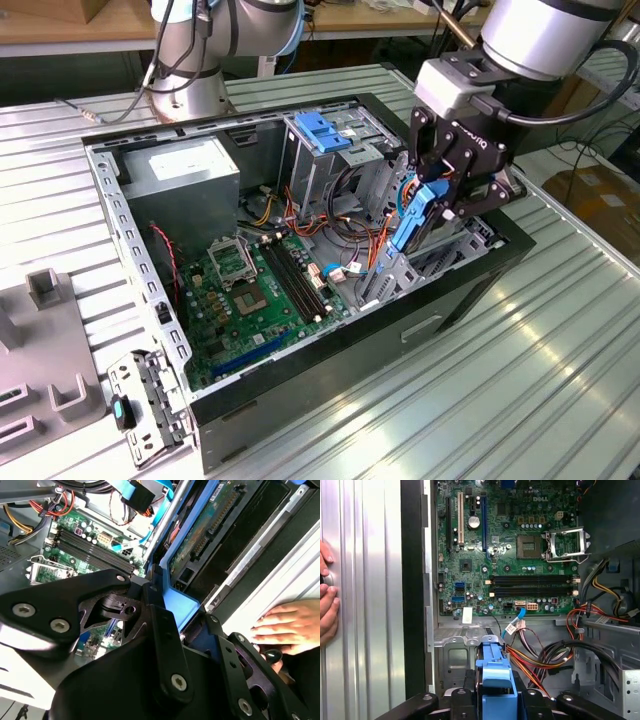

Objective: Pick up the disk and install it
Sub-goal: 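Insert the disk into the insertion slot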

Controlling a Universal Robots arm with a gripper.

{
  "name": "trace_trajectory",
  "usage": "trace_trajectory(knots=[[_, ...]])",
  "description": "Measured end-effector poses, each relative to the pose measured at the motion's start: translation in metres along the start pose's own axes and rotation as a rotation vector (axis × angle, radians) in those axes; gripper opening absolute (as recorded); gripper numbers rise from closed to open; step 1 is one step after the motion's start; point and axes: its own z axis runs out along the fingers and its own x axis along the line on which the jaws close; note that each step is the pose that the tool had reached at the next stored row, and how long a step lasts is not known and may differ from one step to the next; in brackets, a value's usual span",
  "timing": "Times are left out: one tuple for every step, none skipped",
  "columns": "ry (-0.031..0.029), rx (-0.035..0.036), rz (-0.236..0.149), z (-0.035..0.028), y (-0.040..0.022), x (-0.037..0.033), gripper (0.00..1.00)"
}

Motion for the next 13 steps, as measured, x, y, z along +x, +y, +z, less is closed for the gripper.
trace_trajectory(knots=[[0.0000,0.0000,0.000,0.0012,0.0000,0.0000,0.37],[0.0000,0.0000,0.000,0.0032,0.0000,0.0000,0.37],[0.0000,0.0000,0.000,0.0043,0.0000,0.0000,0.37],[0.0000,0.0000,0.000,0.0052,0.0000,0.0000,0.37],[0.0000,0.0001,0.000,0.0068,0.0000,0.0000,0.37],[0.0000,0.0000,0.000,0.0077,-0.0001,0.0000,0.37],[0.0001,0.0000,0.000,0.0085,-0.0001,0.0000,0.37],[0.0002,0.0000,0.000,0.0093,-0.0001,0.0000,0.37],[0.0001,0.0000,0.000,0.0099,-0.0001,0.0001,0.37],[0.0002,0.0000,0.000,0.0101,-0.0001,0.0001,0.37],[0.0002,0.0000,0.000,0.0101,-0.0001,0.0001,0.37],[0.0001,0.0000,0.000,0.0103,-0.0001,0.0001,0.37],[-0.0002,0.0001,0.000,0.0104,-0.0001,0.0001,0.37]])
